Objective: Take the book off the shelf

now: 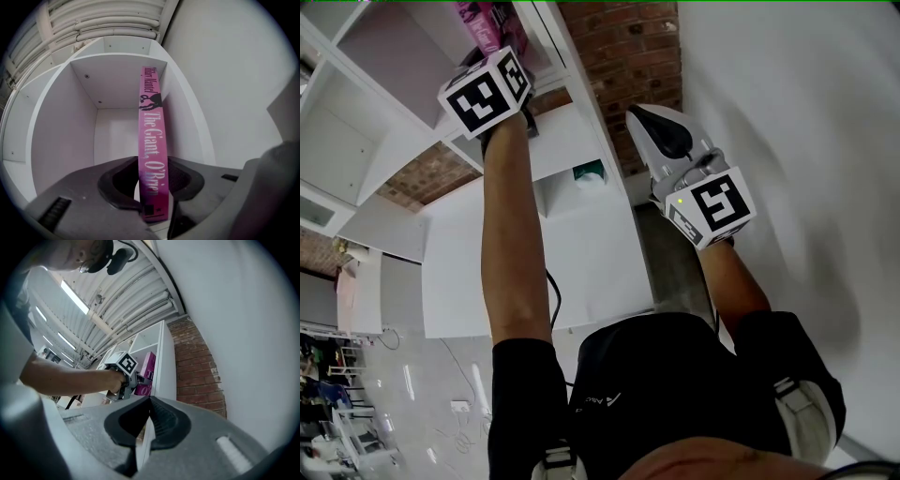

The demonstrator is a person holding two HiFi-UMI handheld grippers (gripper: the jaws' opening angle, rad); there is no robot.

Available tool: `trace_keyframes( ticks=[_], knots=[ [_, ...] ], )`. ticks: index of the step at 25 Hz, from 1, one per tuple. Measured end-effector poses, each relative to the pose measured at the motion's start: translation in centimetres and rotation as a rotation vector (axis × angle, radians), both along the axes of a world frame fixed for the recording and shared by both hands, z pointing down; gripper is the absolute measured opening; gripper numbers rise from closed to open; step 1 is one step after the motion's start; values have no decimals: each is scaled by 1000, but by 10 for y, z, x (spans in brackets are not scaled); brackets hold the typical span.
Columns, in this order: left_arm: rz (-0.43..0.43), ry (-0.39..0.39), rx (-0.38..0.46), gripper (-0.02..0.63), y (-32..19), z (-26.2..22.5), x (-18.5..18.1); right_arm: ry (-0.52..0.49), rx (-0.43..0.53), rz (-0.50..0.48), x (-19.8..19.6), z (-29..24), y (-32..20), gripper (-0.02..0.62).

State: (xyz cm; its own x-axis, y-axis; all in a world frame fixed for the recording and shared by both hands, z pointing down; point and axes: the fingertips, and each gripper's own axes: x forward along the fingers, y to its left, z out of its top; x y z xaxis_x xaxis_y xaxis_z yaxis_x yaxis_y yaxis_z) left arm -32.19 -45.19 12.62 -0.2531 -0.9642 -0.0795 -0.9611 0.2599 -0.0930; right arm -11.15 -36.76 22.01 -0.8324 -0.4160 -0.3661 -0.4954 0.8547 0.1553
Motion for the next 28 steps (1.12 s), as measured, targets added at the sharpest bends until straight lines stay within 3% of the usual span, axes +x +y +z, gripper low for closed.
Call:
trace_keyframes(
  ticks=[10, 22, 28],
  knots=[
    [37, 22, 143, 137, 53, -11, 2, 11, -6, 17, -6, 2, 8, 2],
    [219, -6, 350, 137, 184, -17, 38, -3, 54, -17, -8, -5, 61, 2],
    [254, 31, 382, 137, 235, 11, 48, -15, 42, -44, -5, 9, 89, 2]
  ],
)
